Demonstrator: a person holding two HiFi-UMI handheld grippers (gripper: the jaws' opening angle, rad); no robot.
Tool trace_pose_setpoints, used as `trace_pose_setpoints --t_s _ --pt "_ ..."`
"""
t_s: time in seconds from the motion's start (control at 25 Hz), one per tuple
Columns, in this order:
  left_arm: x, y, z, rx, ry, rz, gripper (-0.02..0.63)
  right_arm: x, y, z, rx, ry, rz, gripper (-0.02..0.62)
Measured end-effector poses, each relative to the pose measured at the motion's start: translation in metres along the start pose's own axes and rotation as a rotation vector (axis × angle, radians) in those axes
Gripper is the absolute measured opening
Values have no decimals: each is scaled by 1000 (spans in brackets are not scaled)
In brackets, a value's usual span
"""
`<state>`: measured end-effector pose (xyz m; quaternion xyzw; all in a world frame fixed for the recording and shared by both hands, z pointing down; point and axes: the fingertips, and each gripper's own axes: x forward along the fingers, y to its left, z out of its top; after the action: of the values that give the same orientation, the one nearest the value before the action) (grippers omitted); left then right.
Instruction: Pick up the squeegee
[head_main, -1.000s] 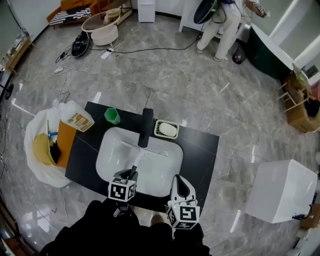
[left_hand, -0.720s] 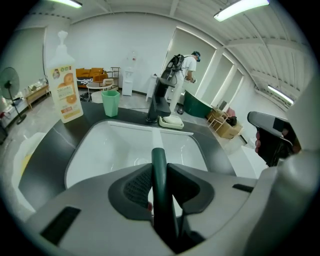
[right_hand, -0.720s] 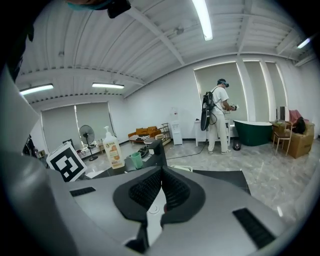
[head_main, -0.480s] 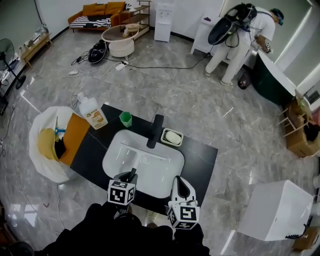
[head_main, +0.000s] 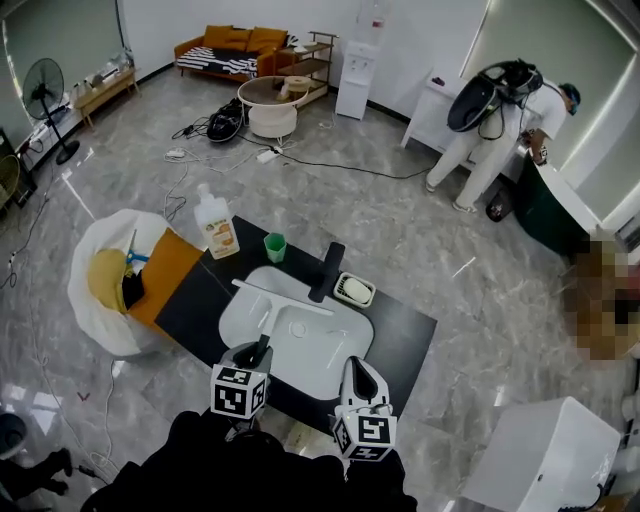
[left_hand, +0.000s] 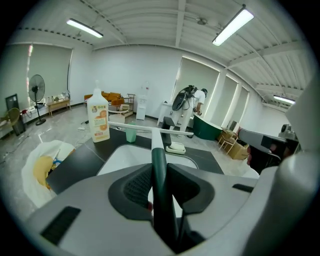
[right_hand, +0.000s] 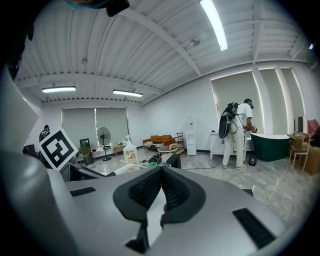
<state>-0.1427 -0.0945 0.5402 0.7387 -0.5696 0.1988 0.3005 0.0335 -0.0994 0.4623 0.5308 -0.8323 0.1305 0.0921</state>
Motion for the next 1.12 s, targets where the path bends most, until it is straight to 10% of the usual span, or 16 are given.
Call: trace_pose_setpoints --t_s 0.6,1.12 --pt "-112 -25 17 39 -270 130 107 -50 39 25 -64 -96 151 15" --pt "-158 -36 -2 42 -339 176 107 -64 64 12 -73 -85 238 15"
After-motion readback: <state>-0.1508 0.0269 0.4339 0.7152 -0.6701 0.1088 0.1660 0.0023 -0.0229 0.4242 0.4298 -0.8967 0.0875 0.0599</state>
